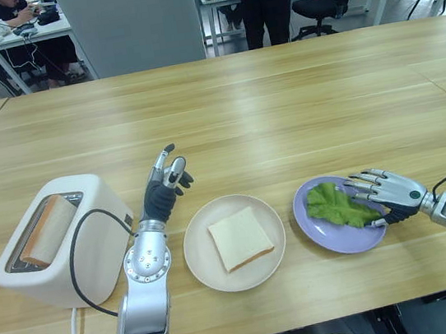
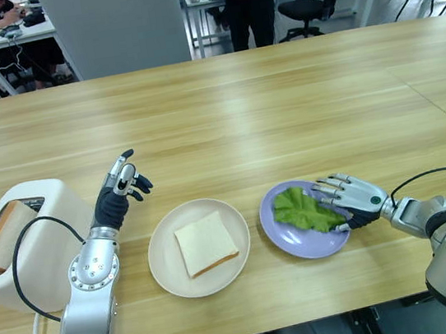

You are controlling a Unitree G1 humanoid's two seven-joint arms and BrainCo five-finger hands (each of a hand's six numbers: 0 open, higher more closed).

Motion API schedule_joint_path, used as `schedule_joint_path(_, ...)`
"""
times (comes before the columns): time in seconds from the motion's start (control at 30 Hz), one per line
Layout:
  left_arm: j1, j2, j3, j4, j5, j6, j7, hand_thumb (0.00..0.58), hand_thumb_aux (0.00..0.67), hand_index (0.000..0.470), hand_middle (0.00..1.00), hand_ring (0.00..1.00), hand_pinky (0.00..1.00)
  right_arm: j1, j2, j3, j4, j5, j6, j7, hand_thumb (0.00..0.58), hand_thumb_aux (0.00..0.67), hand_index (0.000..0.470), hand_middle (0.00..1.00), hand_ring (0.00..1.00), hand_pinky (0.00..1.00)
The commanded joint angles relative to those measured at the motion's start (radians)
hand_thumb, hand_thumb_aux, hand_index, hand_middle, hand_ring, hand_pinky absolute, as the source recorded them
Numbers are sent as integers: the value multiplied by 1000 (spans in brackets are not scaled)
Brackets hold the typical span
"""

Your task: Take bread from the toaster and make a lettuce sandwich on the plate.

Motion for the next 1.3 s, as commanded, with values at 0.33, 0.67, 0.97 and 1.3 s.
schedule_joint_path(0.33,9,4,5,60,1,-22,-2,0,0,0,588,588,588,7,5,2,16,44,-8,31,580,670,460,55,55,55)
schedule_joint_path(0.67,-5,29,44,20,13,-35,2,0,0,0,584,584,584,-75,-58,-92,-49,148,-60,12,580,670,460,59,59,59)
schedule_joint_path(0.97,-61,112,206,-190,71,40,11,0,0,0,529,529,529,-73,-115,-206,-304,226,-149,46,580,670,460,55,55,55)
schedule_joint_path(1.3,2,141,340,-233,63,46,-5,0,0,0,435,435,435,-4,-93,-304,-465,284,-176,214,580,657,451,59,59,59)
